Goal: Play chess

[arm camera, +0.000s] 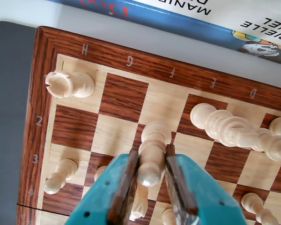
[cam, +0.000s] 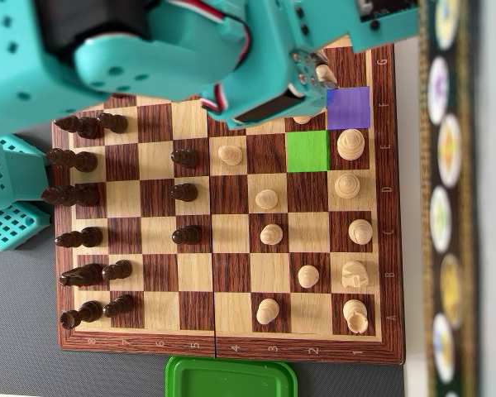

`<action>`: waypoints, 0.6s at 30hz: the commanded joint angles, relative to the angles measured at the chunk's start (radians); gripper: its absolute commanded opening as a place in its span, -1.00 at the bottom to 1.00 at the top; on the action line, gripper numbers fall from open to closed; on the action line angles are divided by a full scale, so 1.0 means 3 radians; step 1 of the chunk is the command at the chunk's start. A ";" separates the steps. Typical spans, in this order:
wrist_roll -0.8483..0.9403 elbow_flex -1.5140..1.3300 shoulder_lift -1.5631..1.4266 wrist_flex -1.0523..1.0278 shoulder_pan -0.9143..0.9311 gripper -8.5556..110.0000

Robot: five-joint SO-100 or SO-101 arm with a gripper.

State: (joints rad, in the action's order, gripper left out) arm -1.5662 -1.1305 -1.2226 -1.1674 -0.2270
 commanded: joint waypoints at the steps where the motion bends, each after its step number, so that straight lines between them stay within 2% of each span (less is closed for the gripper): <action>1: 0.0010 -0.0026 -0.0281 0.0026 0.0072 -0.71; 18: 0.0015 -0.0159 -0.0394 -0.0010 0.0179 -0.71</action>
State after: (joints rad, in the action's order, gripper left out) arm -1.5647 -1.1766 -1.2594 -1.1689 -0.1841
